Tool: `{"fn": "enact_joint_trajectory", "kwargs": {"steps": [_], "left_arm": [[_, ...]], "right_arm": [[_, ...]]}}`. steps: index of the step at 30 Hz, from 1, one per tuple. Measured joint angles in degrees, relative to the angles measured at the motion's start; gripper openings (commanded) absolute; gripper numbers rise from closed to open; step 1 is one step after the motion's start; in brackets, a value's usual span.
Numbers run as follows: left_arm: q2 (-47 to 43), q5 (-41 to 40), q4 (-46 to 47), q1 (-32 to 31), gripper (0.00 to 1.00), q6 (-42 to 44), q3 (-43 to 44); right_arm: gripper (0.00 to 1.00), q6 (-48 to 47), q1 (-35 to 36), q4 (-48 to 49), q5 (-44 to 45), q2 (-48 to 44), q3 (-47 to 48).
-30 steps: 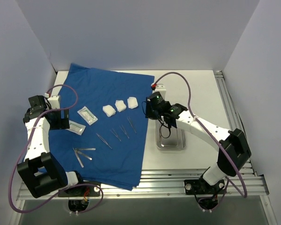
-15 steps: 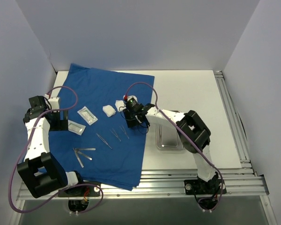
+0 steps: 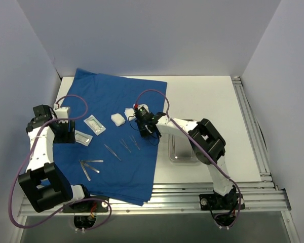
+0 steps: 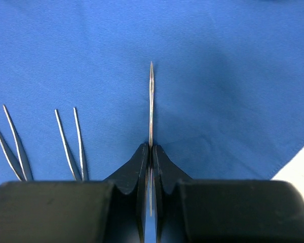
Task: Prepare the surgical pack
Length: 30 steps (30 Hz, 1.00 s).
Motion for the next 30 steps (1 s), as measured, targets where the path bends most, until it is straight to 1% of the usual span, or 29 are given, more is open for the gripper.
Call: {"fn": "enact_joint_trajectory", "kwargs": {"steps": [5,9,11,15,18,20,23,25,27,30], "left_arm": [[0.0,7.3,-3.0,-2.0,0.67,3.6,0.1],[0.1,10.8,-4.4,-8.3,0.61,5.5,0.5],[0.5,11.6,-5.0,-12.8,0.6,5.9,1.1],[1.9,12.9,-5.2,-21.7,0.6,6.6,1.5],[2.1,13.2,-5.3,-27.6,0.6,6.8,1.5],[2.1,13.3,-5.2,-30.3,0.6,6.9,1.5],[2.1,13.1,-5.2,-31.8,0.61,6.9,1.4],[2.1,12.5,-5.1,-32.0,0.61,6.8,1.4],[2.1,11.7,-4.9,-32.0,0.61,6.6,1.1],[2.1,9.7,-4.6,-32.1,0.61,6.4,0.3]], "right_arm": [[0.0,0.0,0.3,-1.0,1.4,-0.4,0.9],[0.0,0.3,0.3,-2.3,3.9,-4.3,0.9],[0.0,0.7,0.2,-2.8,5.9,-8.6,0.1],[0.0,2.0,-1.1,-3.7,9.2,-21.9,-4.7],[0.0,3.2,-5.4,-4.1,10.4,-31.4,-10.8],[0.0,4.4,-9.5,-4.0,10.7,-36.5,-17.4],[0.0,5.9,-13.5,-5.2,11.3,-38.8,-25.3],[0.0,6.9,-13.9,-5.4,11.0,-38.5,-30.4],[0.0,7.6,-13.8,-5.6,10.3,-37.7,-33.2],[0.0,8.2,-13.7,-4.7,9.2,-36.0,-34.5]]}}
